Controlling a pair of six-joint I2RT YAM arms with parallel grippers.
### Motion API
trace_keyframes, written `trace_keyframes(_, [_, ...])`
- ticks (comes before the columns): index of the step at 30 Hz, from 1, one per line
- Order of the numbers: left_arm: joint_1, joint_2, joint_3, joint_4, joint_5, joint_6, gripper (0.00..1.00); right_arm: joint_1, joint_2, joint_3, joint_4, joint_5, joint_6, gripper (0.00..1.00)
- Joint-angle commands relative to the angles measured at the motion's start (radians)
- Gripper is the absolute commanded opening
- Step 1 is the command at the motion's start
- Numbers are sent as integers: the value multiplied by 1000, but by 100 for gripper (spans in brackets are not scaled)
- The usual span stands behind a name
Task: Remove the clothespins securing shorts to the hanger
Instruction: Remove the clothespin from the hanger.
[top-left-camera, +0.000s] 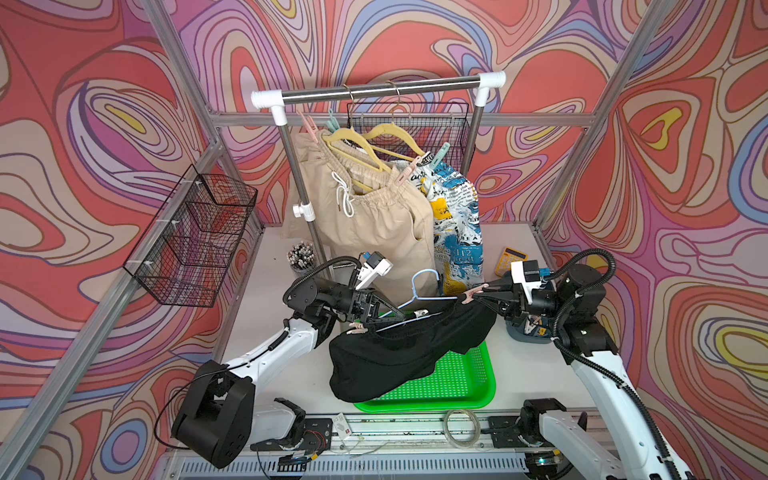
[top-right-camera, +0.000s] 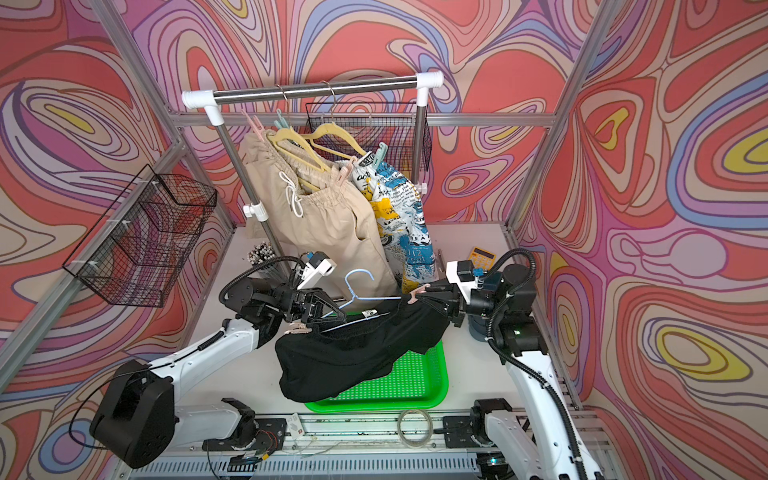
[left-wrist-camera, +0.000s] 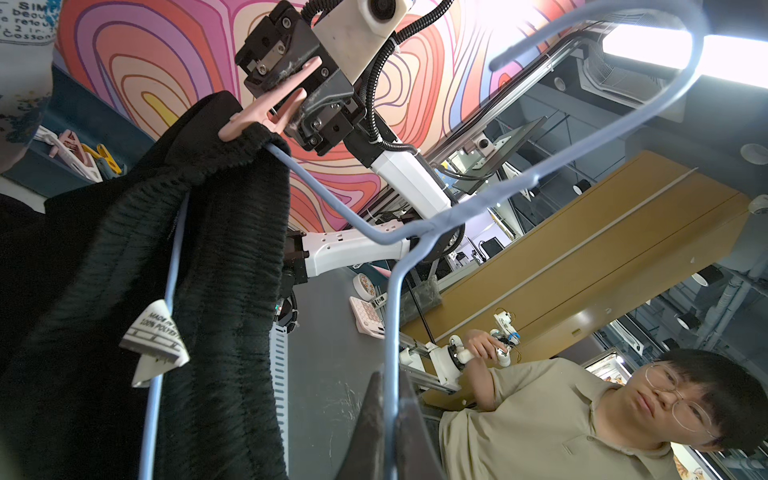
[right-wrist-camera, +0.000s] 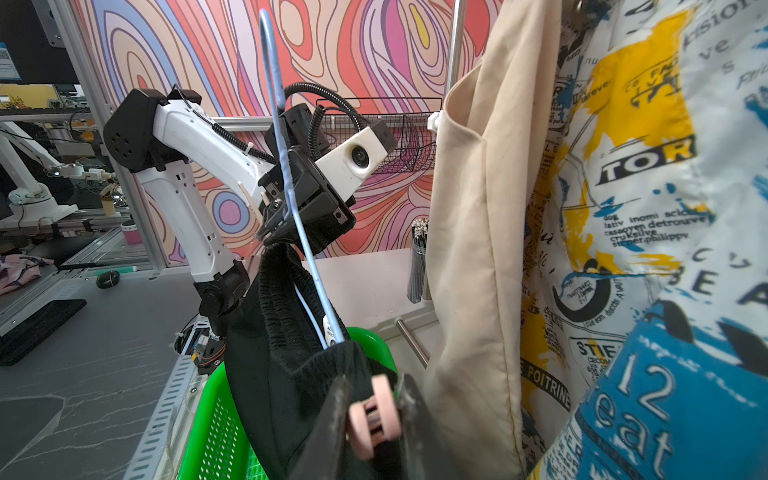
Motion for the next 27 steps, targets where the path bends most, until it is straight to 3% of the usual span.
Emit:
trace_keyframes(1, [4,1,5,93,-15,2,0,-3,-1,17,-13,4,-23,0])
trace_keyframes(16, [3,11,8,92,-16,2,0,-3,-15,61,-29,102,6,0])
trace_keyframes(22, [4,16,8,92,-16,2,0,-4,-1,93,-58,89,22,0])
trace_keyframes(27, [4,21,10,93,-19,1,0,-5,51,148,-47,-13,85,0])
